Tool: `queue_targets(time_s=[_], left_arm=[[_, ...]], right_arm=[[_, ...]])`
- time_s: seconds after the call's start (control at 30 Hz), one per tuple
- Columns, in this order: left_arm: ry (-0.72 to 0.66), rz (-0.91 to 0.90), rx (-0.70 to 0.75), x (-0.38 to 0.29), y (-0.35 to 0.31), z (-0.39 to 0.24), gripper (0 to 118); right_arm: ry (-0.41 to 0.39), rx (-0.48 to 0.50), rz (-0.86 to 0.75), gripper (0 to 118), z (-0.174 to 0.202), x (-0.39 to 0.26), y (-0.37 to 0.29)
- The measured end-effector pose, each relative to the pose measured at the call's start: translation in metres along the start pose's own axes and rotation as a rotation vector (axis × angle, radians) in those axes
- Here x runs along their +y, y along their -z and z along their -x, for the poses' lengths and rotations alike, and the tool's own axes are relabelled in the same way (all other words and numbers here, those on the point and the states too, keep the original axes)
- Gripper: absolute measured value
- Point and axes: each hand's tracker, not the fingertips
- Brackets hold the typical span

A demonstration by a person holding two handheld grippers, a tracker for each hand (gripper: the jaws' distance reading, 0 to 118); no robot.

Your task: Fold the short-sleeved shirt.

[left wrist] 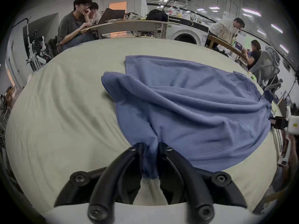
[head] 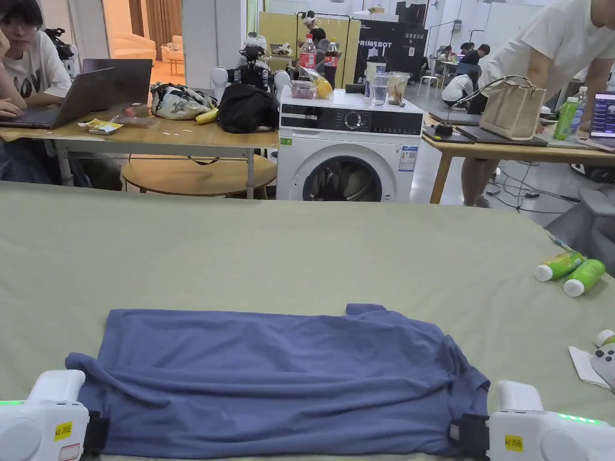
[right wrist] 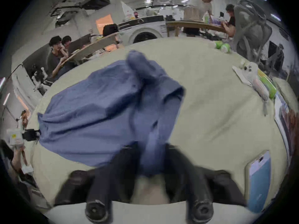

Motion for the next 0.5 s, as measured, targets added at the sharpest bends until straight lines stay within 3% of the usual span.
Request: queue_targets(time_s=[0.07,0.1,0.3,0.5], left_arm=[[-0.003,0.006,-0.013,0.004,0.002,0.011,12],[-0.011,0.008,-0.014,0.006,-0.002,0.011,10],[0.007,-0.121,-0.037,0.007,-0.068,0.016,7],[0.051,-0.139,-0.057,-0.045,-0.145,0.022,7]], right_arm=[[0.013,0.061,0.018,6,0.008,0.000,0.002],[-0.011,-0.021,0.017,6,0.014,0.000,0.002],[-0.096,-0.071,-0.100,6,0.031,0.005,-0.047],[-0.129,-0.010,-0.092,6,0.028,-0.042,-0.111]])
